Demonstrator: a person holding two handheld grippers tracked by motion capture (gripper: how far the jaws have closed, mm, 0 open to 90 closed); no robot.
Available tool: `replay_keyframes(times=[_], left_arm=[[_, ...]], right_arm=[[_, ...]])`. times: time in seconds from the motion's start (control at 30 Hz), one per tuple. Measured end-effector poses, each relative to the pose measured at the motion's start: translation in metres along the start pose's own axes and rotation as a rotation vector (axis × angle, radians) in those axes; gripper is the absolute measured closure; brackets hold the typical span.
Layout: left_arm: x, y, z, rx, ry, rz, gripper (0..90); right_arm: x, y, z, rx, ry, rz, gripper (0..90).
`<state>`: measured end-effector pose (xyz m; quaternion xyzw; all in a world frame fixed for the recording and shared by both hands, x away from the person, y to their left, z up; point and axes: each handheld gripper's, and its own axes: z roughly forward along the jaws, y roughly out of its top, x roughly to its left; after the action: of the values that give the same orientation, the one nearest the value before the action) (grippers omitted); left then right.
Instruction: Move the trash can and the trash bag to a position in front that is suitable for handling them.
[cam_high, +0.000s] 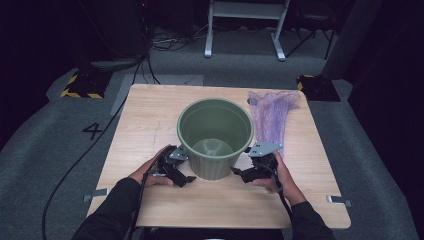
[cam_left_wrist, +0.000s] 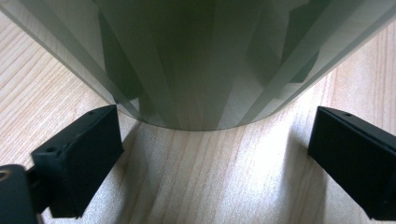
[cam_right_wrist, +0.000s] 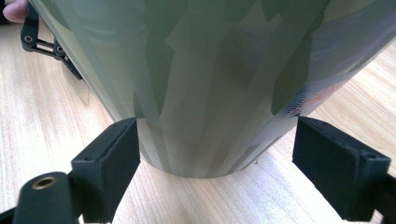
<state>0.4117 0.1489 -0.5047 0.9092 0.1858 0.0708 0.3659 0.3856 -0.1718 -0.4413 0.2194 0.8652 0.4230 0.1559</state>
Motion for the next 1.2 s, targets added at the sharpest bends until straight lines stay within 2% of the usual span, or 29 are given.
replay_keyframes(times=[0.1,0.17,0.23,0.27,0.4,0.47,0.53,0.63,0.73,0.8,0.9,1.0,1.1,1.2], left_arm=[[0.0,0.001,0.0,0.003,-0.004,0.012,3.5],[-0.003,0.0,0.001,-0.013,-0.006,-0.003,4.6],[-0.004,0.001,0.0,-0.004,-0.003,0.005,4.5],[-0.005,0.0,0.0,-0.001,-0.003,0.004,4.5],[-0.015,-0.007,-0.007,0.0,-0.014,0.025,4.4],[-0.02,-0.013,-0.012,-0.006,-0.009,0.007,4.4],[-0.025,-0.02,-0.019,-0.004,0.009,-0.01,4.4],[-0.031,-0.032,-0.03,-0.005,0.036,-0.037,4.5],[-0.037,-0.042,-0.039,-0.005,0.06,-0.06,4.6],[-0.04,-0.045,-0.042,-0.004,0.066,-0.065,4.7],[-0.048,-0.058,-0.054,-0.009,0.107,-0.085,4.6],[-0.048,-0.065,-0.061,-0.006,0.117,-0.12,4.6],[-0.046,-0.068,-0.063,-0.006,0.123,-0.129,4.7],[-0.045,-0.067,-0.063,-0.005,0.119,-0.125,4.5]], right_arm=[[0.003,-0.001,-0.002,0.003,-0.007,-0.006,14.8],[0.005,-0.004,-0.006,0.001,0.002,-0.011,16.1],[0.006,-0.008,-0.014,-0.027,0.015,-0.014,22.7],[0.005,-0.01,-0.02,-0.042,0.007,-0.012,21.6],[-0.007,-0.026,-0.054,-0.083,-0.101,0.029,25.1],[-0.017,-0.038,-0.073,-0.087,-0.167,0.051,27.8],[-0.027,-0.053,-0.09,-0.066,-0.251,0.073,31.4],[-0.041,-0.077,-0.108,-0.067,-0.277,0.156,40.2],[-0.047,-0.093,-0.113,-0.043,-0.258,0.185,48.8],[-0.046,-0.098,-0.108,0.007,-0.255,0.168,52.3],[-0.044,-0.102,-0.097,0.032,-0.206,0.156,57.4],[-0.041,-0.104,-0.085,0.06,-0.171,0.138,62.0],[-0.038,-0.105,-0.075,0.064,-0.136,0.125,66.6],[-0.034,-0.104,-0.068,0.043,-0.098,0.13,70.1]])
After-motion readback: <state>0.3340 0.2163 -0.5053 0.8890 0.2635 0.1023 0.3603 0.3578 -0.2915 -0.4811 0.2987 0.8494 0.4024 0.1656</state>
